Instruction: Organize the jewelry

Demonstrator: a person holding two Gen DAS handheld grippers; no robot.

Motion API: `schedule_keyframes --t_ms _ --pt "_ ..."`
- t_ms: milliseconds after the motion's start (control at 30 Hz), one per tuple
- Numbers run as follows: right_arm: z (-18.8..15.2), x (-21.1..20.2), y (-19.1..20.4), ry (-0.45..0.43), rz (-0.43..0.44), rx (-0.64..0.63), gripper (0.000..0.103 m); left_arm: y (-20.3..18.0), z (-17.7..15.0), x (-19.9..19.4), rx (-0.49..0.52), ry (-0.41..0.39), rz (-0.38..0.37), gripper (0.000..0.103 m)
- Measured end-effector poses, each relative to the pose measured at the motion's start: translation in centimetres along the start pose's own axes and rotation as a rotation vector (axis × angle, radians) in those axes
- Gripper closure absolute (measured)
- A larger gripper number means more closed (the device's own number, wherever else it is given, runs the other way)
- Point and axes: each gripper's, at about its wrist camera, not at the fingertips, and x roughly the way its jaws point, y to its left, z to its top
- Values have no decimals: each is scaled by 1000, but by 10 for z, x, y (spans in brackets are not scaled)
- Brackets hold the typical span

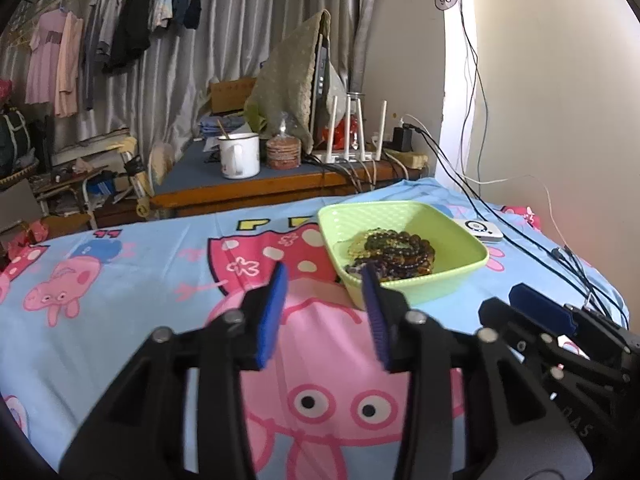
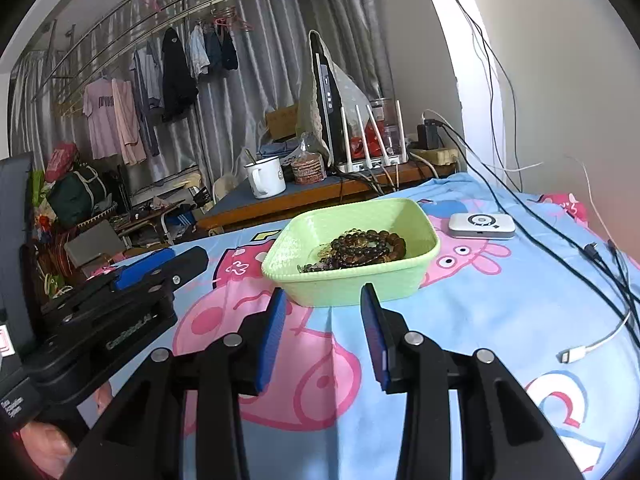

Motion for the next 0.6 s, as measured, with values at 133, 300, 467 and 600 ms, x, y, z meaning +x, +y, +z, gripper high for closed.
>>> schedule_keyframes --t_ms 133,300,467,600 --pt "-2 3 5 17 13 -5 97 -3 1 -8 27 -37 42 45" --pt "-1 0 5 14 22 -1 97 -4 4 -13 36 -53 52 33" --pt "-1 -2 3 16 27 8 97 -2 5 -17 32 -69 71 17" --pt "-1 -3 2 19 29 14 97 1 5 -17 19 -68 78 7"
